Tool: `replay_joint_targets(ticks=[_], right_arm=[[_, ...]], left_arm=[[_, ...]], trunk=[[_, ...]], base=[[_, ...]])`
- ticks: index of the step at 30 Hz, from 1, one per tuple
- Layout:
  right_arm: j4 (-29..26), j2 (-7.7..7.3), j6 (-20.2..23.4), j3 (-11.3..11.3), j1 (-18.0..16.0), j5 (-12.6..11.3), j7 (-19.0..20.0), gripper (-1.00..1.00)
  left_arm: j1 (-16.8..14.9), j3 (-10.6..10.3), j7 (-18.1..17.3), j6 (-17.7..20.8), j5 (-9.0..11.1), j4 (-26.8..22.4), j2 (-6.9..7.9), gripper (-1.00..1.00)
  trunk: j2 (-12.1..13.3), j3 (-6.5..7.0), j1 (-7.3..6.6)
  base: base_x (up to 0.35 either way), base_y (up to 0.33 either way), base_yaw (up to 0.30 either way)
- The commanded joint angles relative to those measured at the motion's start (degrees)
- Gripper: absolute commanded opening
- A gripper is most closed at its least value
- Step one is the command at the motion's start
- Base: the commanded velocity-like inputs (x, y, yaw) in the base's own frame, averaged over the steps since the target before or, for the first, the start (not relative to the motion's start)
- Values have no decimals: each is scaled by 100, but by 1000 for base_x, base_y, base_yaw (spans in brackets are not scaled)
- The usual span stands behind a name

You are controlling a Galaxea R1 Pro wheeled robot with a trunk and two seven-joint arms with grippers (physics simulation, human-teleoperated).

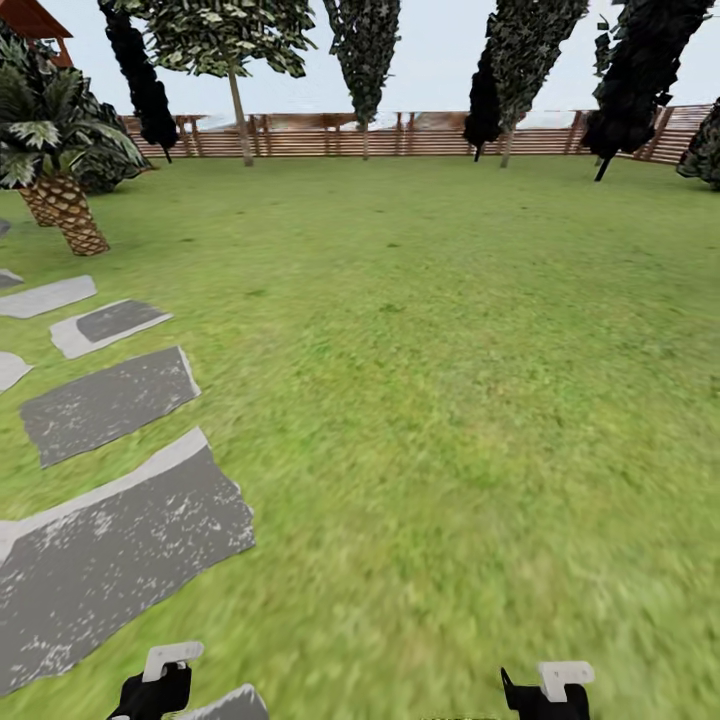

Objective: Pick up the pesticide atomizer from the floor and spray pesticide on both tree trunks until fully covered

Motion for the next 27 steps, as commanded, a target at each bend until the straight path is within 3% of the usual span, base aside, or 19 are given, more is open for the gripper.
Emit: replay_joint_targets(ticks=[1,27], right_arm=[[5,1,-14,-6,-4,22,-2,100],[-2,27,-11,-13,-4,13,7,100]], left_arm=[[-1,-2,2,-17,42,1,1,-100],[-1,-2,-24,-17,37,66,-10,-100]], trunk=[[-1,1,-1],[-1,128,-1]], base=[[0,0,-286],[0,0,-285]])
